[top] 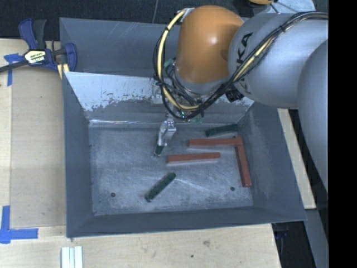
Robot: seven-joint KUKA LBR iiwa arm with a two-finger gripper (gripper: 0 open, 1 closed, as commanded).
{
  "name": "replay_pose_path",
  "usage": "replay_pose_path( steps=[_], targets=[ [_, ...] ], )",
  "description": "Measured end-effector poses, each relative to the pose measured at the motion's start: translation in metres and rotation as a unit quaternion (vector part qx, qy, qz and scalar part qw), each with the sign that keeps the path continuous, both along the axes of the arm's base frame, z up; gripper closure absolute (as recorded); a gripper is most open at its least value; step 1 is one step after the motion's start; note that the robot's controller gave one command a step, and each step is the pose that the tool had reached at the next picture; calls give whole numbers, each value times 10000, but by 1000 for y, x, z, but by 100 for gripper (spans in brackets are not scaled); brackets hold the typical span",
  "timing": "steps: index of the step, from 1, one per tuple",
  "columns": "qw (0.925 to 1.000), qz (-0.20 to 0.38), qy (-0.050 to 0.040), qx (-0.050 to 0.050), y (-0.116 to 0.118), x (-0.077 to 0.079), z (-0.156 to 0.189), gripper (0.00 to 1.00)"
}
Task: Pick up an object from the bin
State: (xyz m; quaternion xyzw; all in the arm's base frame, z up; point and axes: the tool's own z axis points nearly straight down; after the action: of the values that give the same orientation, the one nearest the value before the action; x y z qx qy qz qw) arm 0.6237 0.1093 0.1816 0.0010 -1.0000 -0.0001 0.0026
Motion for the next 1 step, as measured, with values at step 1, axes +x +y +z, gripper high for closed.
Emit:
replay_pose_path(
  steps=[1],
  targets=[
    [10000, -9, -42, 4, 0, 2, 5, 0]
  ],
)
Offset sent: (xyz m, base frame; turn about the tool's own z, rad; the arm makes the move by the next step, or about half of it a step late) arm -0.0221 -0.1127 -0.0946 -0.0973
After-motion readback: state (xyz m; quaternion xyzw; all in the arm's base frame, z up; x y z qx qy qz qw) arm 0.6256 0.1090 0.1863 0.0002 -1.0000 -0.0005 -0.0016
